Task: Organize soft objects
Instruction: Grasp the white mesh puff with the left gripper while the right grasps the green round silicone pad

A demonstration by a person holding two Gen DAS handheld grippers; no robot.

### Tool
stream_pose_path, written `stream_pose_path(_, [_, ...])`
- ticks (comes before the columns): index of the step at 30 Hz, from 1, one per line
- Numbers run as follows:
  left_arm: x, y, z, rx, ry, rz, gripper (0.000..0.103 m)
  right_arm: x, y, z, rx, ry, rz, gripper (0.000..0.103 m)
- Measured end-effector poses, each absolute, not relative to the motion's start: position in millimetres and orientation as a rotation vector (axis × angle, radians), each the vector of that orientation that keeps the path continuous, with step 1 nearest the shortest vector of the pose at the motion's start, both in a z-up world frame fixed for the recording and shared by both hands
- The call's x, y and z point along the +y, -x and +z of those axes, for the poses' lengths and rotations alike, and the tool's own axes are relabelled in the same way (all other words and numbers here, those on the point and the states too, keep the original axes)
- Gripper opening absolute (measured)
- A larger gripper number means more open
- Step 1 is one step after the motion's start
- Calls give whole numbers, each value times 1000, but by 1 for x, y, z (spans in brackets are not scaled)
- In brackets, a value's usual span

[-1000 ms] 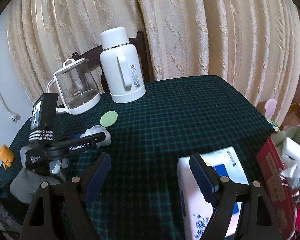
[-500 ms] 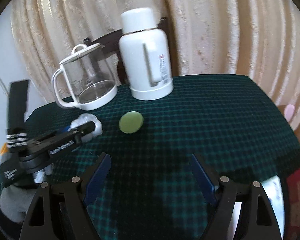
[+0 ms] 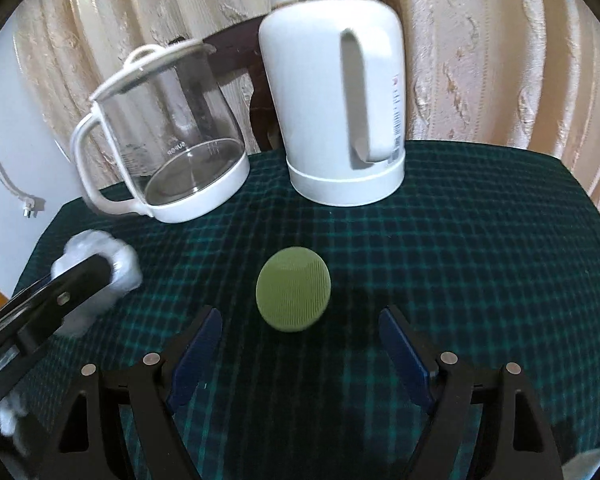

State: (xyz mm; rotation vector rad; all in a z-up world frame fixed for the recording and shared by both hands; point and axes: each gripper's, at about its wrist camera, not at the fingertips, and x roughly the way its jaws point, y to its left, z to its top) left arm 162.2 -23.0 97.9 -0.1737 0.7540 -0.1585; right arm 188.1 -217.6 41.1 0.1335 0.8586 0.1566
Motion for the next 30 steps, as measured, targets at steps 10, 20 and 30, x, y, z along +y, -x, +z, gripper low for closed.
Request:
stream_pose_path(10, [-18,-165,97,757,195,-148,43,-202,-219,23,895,-70,153,84])
stream_pose_path(20, [-15,-166,97,758,208,-145,43,-199,-230,17,926,-44,144,53])
stream_pose_path(30, [-15,-164,99,753,209,-152,43,-207,-217,34,896,-90,157,50])
